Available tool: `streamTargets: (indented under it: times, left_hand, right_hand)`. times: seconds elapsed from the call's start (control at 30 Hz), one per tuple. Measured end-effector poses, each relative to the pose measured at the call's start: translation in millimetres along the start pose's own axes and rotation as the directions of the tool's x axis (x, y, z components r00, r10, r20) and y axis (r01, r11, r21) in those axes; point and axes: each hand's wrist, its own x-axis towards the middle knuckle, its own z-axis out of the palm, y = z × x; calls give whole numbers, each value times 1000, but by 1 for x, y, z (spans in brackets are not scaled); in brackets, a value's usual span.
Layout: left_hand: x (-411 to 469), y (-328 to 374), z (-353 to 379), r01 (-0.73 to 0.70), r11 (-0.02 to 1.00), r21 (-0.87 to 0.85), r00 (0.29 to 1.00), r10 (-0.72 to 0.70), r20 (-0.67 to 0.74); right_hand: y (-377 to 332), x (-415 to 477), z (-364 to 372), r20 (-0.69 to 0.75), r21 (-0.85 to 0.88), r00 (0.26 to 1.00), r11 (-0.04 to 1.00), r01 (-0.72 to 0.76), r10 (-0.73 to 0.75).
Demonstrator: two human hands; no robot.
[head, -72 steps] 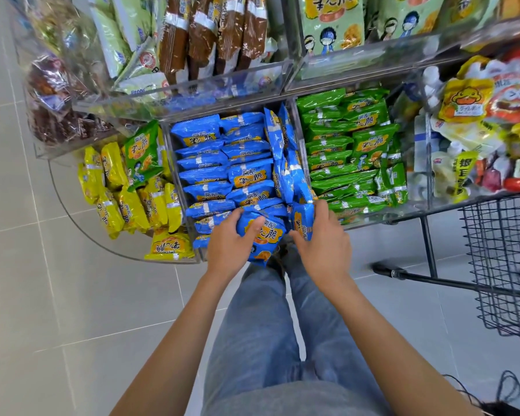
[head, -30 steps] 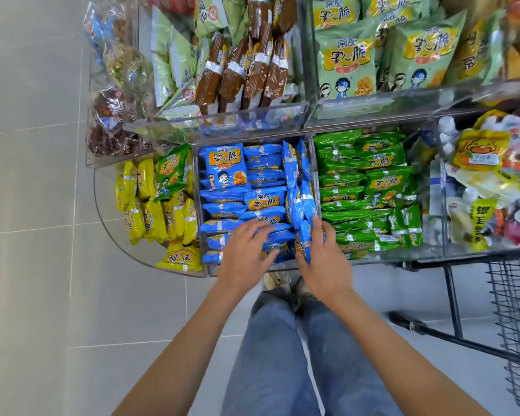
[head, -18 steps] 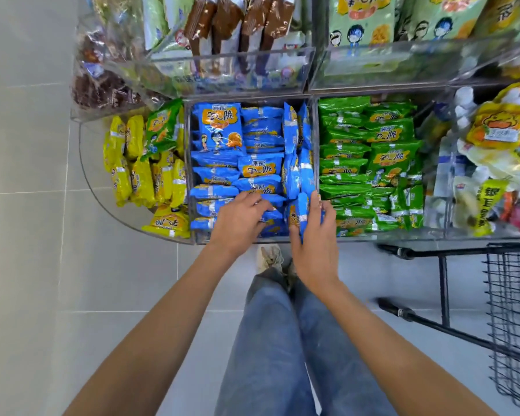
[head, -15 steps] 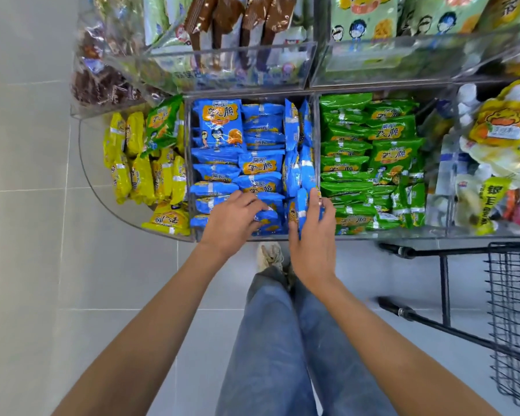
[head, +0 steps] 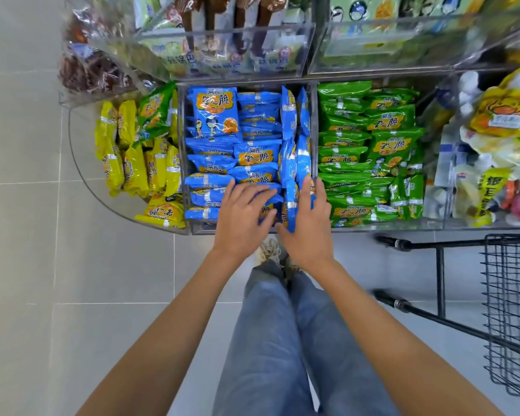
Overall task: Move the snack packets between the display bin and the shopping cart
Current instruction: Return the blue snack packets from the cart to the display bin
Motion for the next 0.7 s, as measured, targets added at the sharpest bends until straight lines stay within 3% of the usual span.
streamTargets:
  times: [0.1, 0.27, 0.37, 0.5, 0.57, 0.7]
  left_hand:
    - [-1, 15, 5, 100, 990, -96, 994, -97, 42]
    - [11, 30, 20, 301, 949, -95, 953, -296, 62]
    - [17, 31, 22, 351, 933, -78, 936, -346, 70]
    - [21, 23, 3, 311, 931, -190, 950, -307, 54]
    - [28, 10, -15, 354, 906, -233, 930, -368, -17]
    - [63, -32, -54, 473, 825, -310, 831, -535, -154]
  right_hand:
    - [14, -15, -6, -47, 107, 997, 992, 67, -63]
    - [31, -29, -6, 75, -105, 989, 986, 132, -124]
    - [27, -29, -11, 83, -186, 992, 976, 111, -97]
    - [0, -27, -27, -85, -126, 990, 987, 102, -113]
    - [-18, -15, -34, -206, -68, 965, 986, 151, -162]
    - [-66, 52, -43, -71, 195, 995, 977, 85, -72]
